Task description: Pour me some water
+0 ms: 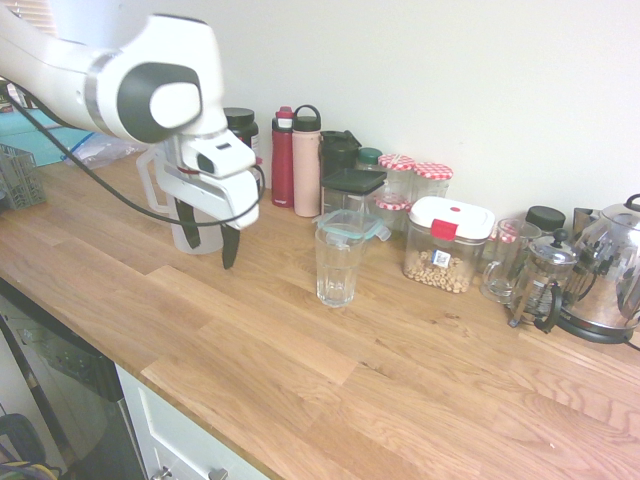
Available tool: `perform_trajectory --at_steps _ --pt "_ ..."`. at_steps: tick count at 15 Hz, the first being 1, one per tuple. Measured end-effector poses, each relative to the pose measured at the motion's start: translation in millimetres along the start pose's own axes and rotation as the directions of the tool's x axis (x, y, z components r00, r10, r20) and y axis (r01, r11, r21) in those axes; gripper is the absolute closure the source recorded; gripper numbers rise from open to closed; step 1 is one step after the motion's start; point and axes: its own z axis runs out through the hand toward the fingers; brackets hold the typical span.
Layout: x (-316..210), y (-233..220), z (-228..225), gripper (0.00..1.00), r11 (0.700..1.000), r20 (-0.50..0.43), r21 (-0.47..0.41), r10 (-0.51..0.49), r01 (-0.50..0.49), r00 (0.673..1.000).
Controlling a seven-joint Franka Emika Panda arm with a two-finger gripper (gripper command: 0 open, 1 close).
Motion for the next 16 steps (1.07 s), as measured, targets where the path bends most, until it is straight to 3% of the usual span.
perform_trajectory --at_steps 5,11,12,16 --pt "-114.1 -15.8 -58.1 0.00 0.993 -0.121 0.120 0.014 0.001 0.993" --pt "-152.0 -72.8 -55.2 0.00 0.967 -0.246 0.253 0.026 0.039 0.969" --pt "-149.7 -83.6 -52.6 1.00 0.966 -0.268 0.255 0.033 0.038 0.963" --pt "-137.0 -118.2 -40.6 1.00 0.967 -0.299 0.253 0.036 0.043 0.954"
